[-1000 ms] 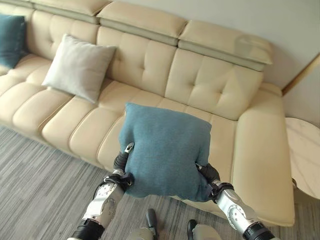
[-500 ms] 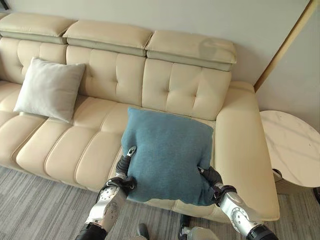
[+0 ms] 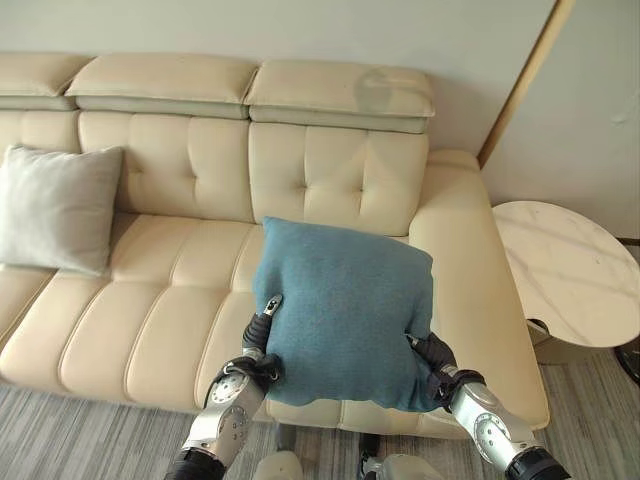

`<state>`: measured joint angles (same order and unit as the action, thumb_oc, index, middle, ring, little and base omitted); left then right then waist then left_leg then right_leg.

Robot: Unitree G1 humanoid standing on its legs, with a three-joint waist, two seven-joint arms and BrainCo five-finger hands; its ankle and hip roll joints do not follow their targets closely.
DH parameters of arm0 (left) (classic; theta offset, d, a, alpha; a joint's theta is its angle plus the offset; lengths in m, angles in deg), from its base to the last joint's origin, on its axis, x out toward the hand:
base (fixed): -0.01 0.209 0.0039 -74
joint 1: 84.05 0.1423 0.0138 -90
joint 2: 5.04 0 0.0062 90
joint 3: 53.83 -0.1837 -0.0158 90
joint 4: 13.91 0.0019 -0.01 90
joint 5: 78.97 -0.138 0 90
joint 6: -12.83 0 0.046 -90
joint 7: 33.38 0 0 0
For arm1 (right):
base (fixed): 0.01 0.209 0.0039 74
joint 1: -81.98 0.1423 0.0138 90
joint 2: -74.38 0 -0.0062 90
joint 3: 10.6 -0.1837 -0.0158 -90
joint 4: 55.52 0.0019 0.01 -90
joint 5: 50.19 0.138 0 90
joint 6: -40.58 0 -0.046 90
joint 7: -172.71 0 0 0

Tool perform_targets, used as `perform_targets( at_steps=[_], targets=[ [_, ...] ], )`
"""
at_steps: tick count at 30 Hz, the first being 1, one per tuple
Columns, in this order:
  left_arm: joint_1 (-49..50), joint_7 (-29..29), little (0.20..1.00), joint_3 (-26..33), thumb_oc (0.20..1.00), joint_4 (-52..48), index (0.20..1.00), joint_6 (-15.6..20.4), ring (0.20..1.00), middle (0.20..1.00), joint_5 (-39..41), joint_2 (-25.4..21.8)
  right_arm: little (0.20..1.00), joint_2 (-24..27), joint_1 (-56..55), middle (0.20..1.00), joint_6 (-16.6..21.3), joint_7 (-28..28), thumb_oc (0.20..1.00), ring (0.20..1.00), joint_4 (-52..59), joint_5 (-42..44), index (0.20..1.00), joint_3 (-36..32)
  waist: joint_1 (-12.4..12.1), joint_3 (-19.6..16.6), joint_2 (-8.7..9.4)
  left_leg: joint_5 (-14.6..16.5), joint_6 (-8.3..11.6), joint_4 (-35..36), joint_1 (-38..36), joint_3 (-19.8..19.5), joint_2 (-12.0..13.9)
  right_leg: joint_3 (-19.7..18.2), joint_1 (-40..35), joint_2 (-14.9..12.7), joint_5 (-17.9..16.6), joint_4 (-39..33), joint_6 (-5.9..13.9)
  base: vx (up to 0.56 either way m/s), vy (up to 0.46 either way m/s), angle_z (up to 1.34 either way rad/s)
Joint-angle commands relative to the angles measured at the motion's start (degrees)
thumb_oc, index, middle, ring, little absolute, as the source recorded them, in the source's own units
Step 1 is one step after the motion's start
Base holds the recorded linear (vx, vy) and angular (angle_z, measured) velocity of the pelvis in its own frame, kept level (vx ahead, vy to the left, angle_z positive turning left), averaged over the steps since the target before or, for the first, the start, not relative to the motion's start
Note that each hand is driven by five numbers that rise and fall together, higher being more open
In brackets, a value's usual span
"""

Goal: Pick up all the scattered cushions and arrange them neatly on the sofa.

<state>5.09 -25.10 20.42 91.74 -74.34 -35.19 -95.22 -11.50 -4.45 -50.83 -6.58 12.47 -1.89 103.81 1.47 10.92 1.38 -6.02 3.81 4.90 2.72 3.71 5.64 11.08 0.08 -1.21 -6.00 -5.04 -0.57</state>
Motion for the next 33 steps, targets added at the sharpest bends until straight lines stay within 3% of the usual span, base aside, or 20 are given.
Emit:
perform_targets(
  at_steps=[1,8,9,10,12,13,15,18,19,20,23,24,25,26,27,28,33],
  targets=[
    [-7.63,-5.68,0.2,-7.67,0.2,-7.46,0.2,2.41,0.2,0.2,-2.19,4.7,0.2,-9.1,5.82,0.2,2.09,6.42,0.2,0.2,9.06,-0.87,0.2,7.74,0.26,-2.64,1.4,5.87,0.34,-0.65,-4.11,1.01,-1.7,-1.75,-3.72,-3.2,10.69,3.29,5.07,0.08,0.088,-0.22],
    [-17.17,-3.74,0.2,-9.93,0.2,-4.71,0.2,3.64,0.2,0.2,-4.46,3.58,0.2,-9.47,14.54,0.2,3.45,3.64,0.2,0.2,9.21,-3.19,0.2,8.79,1.5,-0.41,1.27,7.12,-0.88,-1.55,-1.77,3.39,-1.99,-4.55,1.58,-4.09,9.55,4.26,6.0,-0.06,0.059,-0.15],
    [-24.6,-1.91,0.2,-11.15,0.2,-2.51,0.2,5.06,0.2,0.2,-5.35,2.36,0.2,-9.14,21.61,0.2,4.54,1.26,0.2,0.2,8.4,-4.08,0.2,9.24,1.81,1.85,1.37,7.32,-1.13,-3.71,2.75,3.61,-1.91,-5.54,6.65,-4.37,9.11,6.24,5.94,-0.18,0.013,-0.08],
    [-24.71,-1.92,0.2,-11.15,0.2,-2.45,0.2,5.08,0.2,0.2,-5.34,2.36,0.2,-9.15,21.7,0.2,4.54,1.26,0.2,0.2,8.36,-4.07,0.2,9.22,1.8,1.8,1.37,7.36,-1.14,-3.83,2.97,3.62,-1.9,-5.55,6.86,-4.38,9.13,6.35,5.93,-0.32,0.012,-0.1],
    [-38.65,1.24,0.2,-12.99,0.2,2.02,0.2,7.49,0.2,0.2,-8.52,-2.04,0.2,-7.97,35.37,0.2,6.63,-2.59,0.2,0.2,4.27,-4.42,0.2,9.08,1.64,4.91,1.66,7.58,-1.24,-9.01,12.47,3.48,-1.84,-7.04,16.44,-4.86,8.24,10.89,5.77,-0.3,-0.004,-0.11],
    [-38.65,1.24,0.2,-12.99,0.2,2.02,0.2,7.49,0.2,0.2,-8.52,-2.04,0.2,-7.97,35.37,0.2,6.63,-2.59,0.2,0.2,4.27,-4.42,0.2,9.08,1.64,4.9,1.66,7.58,-1.24,-9.02,12.47,3.48,-1.84,-7.04,16.45,-4.86,8.24,10.89,5.77,-0.23,-0.001,-0.14],
    [-54.27,4.29,0.2,-15.42,0.2,8.42,0.2,9.44,0.2,0.2,-12.79,-7.61,0.2,-5.41,50.62,0.2,9.97,-6.61,0.2,0.2,-0.52,-3.5,0.2,7.5,1.55,5.94,1.56,7.44,-1.06,-12.75,20.07,3.2,-2.42,-7.02,23.51,-5.43,7.69,13.8,5.94,-0.12,-0.005,-0.18],
    [-62.97,6.45,0.2,-17.07,0.2,11.89,0.2,10.28,0.2,0.2,-17.3,-10.72,0.2,-3.95,58.08,0.2,12.21,-8.4,0.2,0.2,-2.76,-3.12,0.2,6.51,1.56,6.36,1.62,7.46,-0.87,-14.12,23.52,2.63,-2.63,-6.58,26.6,-5.82,7.51,14.73,6.26,-0.05,-0.027,-0.07],
    [-76.55,14.48,0.2,-20.51,0.2,19.33,0.2,9.88,0.2,0.2,-28.45,-13.48,0.2,-1.98,71.1,0.2,17.2,-13.68,0.2,0.2,-7.09,-6.38,0.2,7.78,1.52,7.84,2.1,7.32,-0.57,-16.26,30.5,1.89,-2.47,-5.89,33.39,-6.22,6.62,15.83,7.03,-0.06,-0.039,-0.04],
    [-76.77,14.51,0.2,-20.58,0.2,19.47,0.2,9.93,0.2,0.2,-28.45,-13.45,0.2,-1.97,71.3,0.2,17.25,-13.68,0.2,0.2,-7.22,-6.37,0.2,7.76,1.51,7.81,2.1,7.36,-0.57,-16.4,30.77,1.87,-2.45,-5.89,33.63,-6.22,6.63,15.92,7.03,-0.07,-0.064,0.0],
    [-84.01,23.97,0.2,-22.79,0.2,26.8,0.2,6.26,0.2,0.2,-40.07,-13.95,0.2,-1.42,79.45,0.2,19.68,-20.04,0.2,0.2,-12.54,-13.88,0.2,9.66,1.02,7.84,2.41,7.09,-0.46,-16.88,35.11,1.34,-2.32,-5.05,37.32,-6.58,6.02,15.66,7.44,0.01,-0.073,0.09],
    [-87.1,26.02,0.457,-24.99,0.457,30.68,0.457,4.13,0.457,0.457,-44.77,-13.47,0.2,-0.67,83.22,0.2,19.97,-23.66,0.2,0.2,-14.99,-18.33,0.2,10.44,0.84,7.66,2.23,8.32,-0.07,-16.72,36.22,0.42,-2.24,-5.07,38.4,-6.41,7.27,15.73,7.89,0.0,-0.053,0.15],
    [-87.42,26.1,0.658,-25.08,0.658,30.92,0.658,4.22,0.658,0.658,-44.81,-13.36,0.2,-0.67,83.45,0.2,20.02,-23.81,0.2,0.2,-15.11,-18.45,0.2,10.43,0.92,8.09,2.37,6.8,-0.4,-16.88,37.05,0.83,-2.41,-4.63,39.07,-6.71,5.94,15.67,7.53,0.08,-0.057,0.2],
    [-89.24,26.89,1.0,-26.37,1.0,33.75,1.0,3.46,1.0,1.0,-46.71,-13.43,0.771,-0.05,85.75,0.771,19.8,-25.77,0.771,0.771,-17.41,-21.5,0.771,11.57,0.64,7.97,2.23,8.11,-0.05,-16.64,37.14,0.04,-2.41,-4.91,39.2,-6.44,7.18,15.78,7.93,-0.01,-0.034,0.19],
    [-90.16,26.37,1.0,-27.07,1.0,35.22,1.0,2.44,1.0,1.0,-47.21,-13.39,1.0,0.97,87.26,1.0,18.34,-28.04,1.0,1.0,-18.85,-24.34,1.0,11.96,0.51,8.25,2.25,7.89,-0.07,-16.41,37.73,-0.17,-2.57,-4.73,39.64,-6.46,7.06,15.61,7.96,0.07,-0.068,0.21],
    [-90.95,25.98,1.0,-27.33,1.0,37.56,1.0,1.41,1.0,1.0,-48.17,-14.41,1.0,4.01,88.92,1.0,14.68,-31.05,1.0,1.0,-21.48,-30.68,1.0,12.77,0.21,8.5,2.36,7.33,-0.16,-15.8,38.77,-0.68,-2.84,-4.45,40.57,-6.49,6.87,15.34,7.99,-0.02,-0.051,0.18],
    [-87.33,26.27,1.0,-25.05,1.0,42.49,1.0,-1.06,1.0,1.0,-48.31,-16.19,1.0,6.89,86.17,1.0,8.1,-37.42,1.0,1.0,-24.75,-41.15,1.0,11.24,0.09,9.33,2.96,6.55,-0.51,-14.64,39.49,-1.37,-3.48,-4.17,41.17,-6.22,6.61,14.62,7.88,0.0,-0.019,0.13]
  ],
)
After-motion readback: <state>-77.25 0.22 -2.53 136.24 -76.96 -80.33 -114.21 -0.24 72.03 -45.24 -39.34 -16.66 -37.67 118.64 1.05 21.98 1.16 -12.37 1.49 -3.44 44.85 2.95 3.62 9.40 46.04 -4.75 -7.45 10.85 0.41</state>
